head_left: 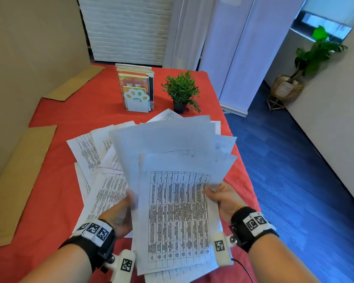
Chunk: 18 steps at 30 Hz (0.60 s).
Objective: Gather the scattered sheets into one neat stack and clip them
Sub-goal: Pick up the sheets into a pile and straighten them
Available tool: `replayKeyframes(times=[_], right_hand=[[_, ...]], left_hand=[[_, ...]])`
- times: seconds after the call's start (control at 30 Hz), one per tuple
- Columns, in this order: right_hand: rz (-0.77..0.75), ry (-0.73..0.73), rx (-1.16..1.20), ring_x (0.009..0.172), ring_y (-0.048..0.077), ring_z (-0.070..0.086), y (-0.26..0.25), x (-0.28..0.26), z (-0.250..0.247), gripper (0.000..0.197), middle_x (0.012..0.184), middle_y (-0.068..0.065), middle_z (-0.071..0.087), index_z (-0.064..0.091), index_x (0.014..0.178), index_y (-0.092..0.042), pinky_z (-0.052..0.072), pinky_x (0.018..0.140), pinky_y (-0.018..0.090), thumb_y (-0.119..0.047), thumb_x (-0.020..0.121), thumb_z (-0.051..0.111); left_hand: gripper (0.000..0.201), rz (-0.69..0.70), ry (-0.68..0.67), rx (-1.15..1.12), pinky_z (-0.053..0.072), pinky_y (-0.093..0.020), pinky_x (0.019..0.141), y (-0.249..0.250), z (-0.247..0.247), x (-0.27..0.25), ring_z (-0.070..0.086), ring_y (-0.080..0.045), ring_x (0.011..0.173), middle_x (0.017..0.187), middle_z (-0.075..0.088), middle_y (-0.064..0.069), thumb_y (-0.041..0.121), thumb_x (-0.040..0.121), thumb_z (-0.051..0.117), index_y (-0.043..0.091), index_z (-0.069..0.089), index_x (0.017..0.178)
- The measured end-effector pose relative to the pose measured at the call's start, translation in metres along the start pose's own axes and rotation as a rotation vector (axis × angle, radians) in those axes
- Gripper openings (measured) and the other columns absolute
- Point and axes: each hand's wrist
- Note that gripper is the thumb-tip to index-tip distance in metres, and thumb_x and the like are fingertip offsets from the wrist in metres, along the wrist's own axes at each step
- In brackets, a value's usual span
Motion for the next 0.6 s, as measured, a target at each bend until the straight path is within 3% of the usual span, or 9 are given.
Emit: replayKeyframes(times=[0.1,0.17,0.23,0.27,0.33,0.4,0.43,0.53,0.6], right_hand=[[0.020,-0.001,0.037,0.092,0.031,0.070,-0.007,0.001,-0.010,0.043,0.103,0.022,0.072,0.069,0.106,0.004,0.055,0.087,0.042,-0.001,0.064,0.078],[0.040,-0.018,0.045,0.081,0.029,0.073,-0.010,0.002,-0.016,0.029,0.093,0.021,0.074,0.071,0.099,0.003,0.059,0.078,0.038,0.007,0.072,0.064],[0.047,-0.038,0.049,0.082,0.030,0.073,-0.012,0.001,-0.015,0.034,0.096,0.021,0.073,0.070,0.103,0.000,0.059,0.078,0.040,-0.001,0.068,0.074],[0.039,-0.030,0.041,0.087,0.030,0.072,-0.011,0.001,-0.013,0.048,0.101,0.021,0.072,0.069,0.106,-0.002,0.058,0.081,0.042,-0.011,0.061,0.084],[-0.019,0.026,-0.044,0.099,0.032,0.068,-0.012,0.002,-0.003,0.060,0.109,0.018,0.071,0.069,0.107,-0.012,0.053,0.091,0.047,-0.027,0.053,0.091],[-0.193,0.111,-0.169,0.103,0.032,0.066,-0.016,0.002,0.012,0.029,0.106,0.011,0.073,0.071,0.103,-0.022,0.048,0.098,0.053,-0.019,0.075,0.077],[-0.271,0.155,-0.221,0.102,0.030,0.066,-0.018,0.003,0.020,0.025,0.104,0.007,0.074,0.070,0.102,-0.025,0.048,0.098,0.053,-0.008,0.085,0.066],[-0.393,0.167,-0.269,0.101,0.013,0.067,-0.029,0.001,0.046,0.045,0.102,-0.006,0.072,0.059,0.110,-0.032,0.054,0.089,0.030,0.008,0.090,0.051],[-0.420,0.166,-0.254,0.107,0.013,0.064,-0.031,0.003,0.050,0.051,0.111,-0.003,0.069,0.054,0.119,-0.032,0.052,0.093,0.032,0.008,0.087,0.053]], left_hand=[[0.108,-0.025,-0.114,-0.115,0.047,-0.051,0.095,0.004,0.003,-0.002,0.055,-0.037,0.120,0.133,0.056,-0.020,0.070,0.046,0.071,0.009,0.051,0.133],[0.107,-0.045,-0.080,-0.075,0.047,-0.051,0.093,0.005,0.008,-0.002,0.057,-0.037,0.115,0.130,0.058,-0.017,0.075,0.046,0.067,0.014,0.052,0.133],[0.091,-0.058,0.001,0.063,0.051,-0.045,0.085,0.006,0.009,0.000,0.061,-0.031,0.108,0.123,0.063,-0.013,0.079,0.063,0.049,0.019,0.054,0.130],[0.079,-0.053,0.054,0.177,0.053,-0.043,0.085,0.006,0.012,0.001,0.061,-0.027,0.111,0.126,0.062,-0.010,0.076,0.074,0.038,0.023,0.051,0.132],[0.059,0.009,0.159,0.452,0.043,-0.046,0.102,0.007,0.017,0.005,0.048,-0.025,0.129,0.139,0.051,-0.001,0.061,0.082,0.047,0.030,0.042,0.133],[0.039,0.189,0.270,0.670,0.034,-0.040,0.108,0.011,0.028,0.010,0.043,-0.020,0.131,0.133,0.049,0.011,0.033,0.091,0.055,0.038,0.034,0.124],[0.038,0.298,0.314,0.737,0.035,-0.037,0.106,0.013,0.033,0.012,0.046,-0.017,0.126,0.126,0.051,0.015,0.022,0.094,0.050,0.041,0.031,0.121],[0.047,0.537,0.390,0.762,0.041,-0.030,0.098,0.026,0.055,0.016,0.052,-0.008,0.113,0.119,0.052,0.020,0.012,0.094,0.047,0.045,0.026,0.121],[0.049,0.577,0.388,0.703,0.041,-0.024,0.093,0.033,0.054,0.015,0.054,-0.001,0.111,0.117,0.056,0.022,0.014,0.089,0.058,0.046,0.036,0.119]])
Point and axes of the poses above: each hand's wrist, its own x-axis towards the middle knuckle, its own z-axis out of the palm, y = z × x
